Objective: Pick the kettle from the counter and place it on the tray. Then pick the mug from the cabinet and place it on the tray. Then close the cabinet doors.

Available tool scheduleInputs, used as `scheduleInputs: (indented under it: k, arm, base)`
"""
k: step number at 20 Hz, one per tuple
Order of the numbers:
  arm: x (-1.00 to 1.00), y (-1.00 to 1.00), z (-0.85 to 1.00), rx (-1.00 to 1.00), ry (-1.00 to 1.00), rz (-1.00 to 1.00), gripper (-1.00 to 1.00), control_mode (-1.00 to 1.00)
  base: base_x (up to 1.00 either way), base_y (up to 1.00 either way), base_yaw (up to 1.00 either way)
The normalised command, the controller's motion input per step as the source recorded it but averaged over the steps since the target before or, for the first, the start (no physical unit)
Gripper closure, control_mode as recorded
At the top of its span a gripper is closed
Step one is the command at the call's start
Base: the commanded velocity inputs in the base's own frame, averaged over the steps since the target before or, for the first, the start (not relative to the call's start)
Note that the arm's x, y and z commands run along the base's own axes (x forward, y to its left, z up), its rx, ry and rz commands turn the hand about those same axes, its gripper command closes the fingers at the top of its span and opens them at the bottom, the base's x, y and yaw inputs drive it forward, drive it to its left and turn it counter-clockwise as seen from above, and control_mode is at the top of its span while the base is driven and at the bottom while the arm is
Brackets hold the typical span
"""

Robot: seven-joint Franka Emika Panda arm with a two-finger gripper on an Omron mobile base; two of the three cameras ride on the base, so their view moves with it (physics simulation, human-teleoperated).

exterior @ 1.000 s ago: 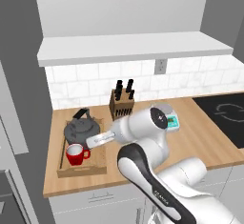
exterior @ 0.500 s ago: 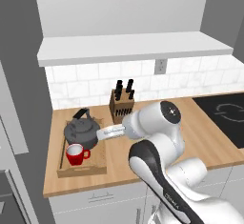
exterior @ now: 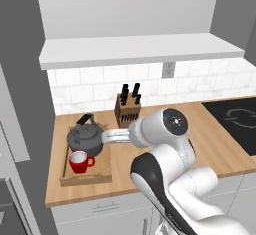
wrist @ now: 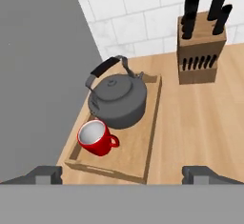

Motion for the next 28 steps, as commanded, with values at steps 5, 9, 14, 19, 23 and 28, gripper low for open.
scheduleInputs:
  k: [5, 9, 14, 19, 23, 28]
  arm:
    - [-0.12, 0.0, 0.02, 0.0, 0.0, 0.0, -1.0, -1.0]
    - [-0.34, 0.0, 0.31, 0.0, 0.0, 0.0, -1.0, -1.0]
    - [-0.34, 0.0, 0.54, 0.0, 0.0, 0.0, -1.0, -1.0]
    - [-0.14, 0.07, 0.24, 0.0, 0.0, 0.0, -1.0, -1.0]
    - [-0.51, 0.13, 0.13, -0.01, -0.03, 0.0, 1.0, -1.0]
    - [-0.07, 0.02, 0.0, 0.0, -0.02, 0.0, 1.0, -1.0]
  base:
    - [0.0, 0.0, 0.0]
    - [0.0, 0.0, 0.0]
    - [0.0, 0.0, 0.0]
    - [0.0, 0.0, 0.0]
    - [0.0, 0.0, 0.0]
    - [0.0, 0.0, 0.0]
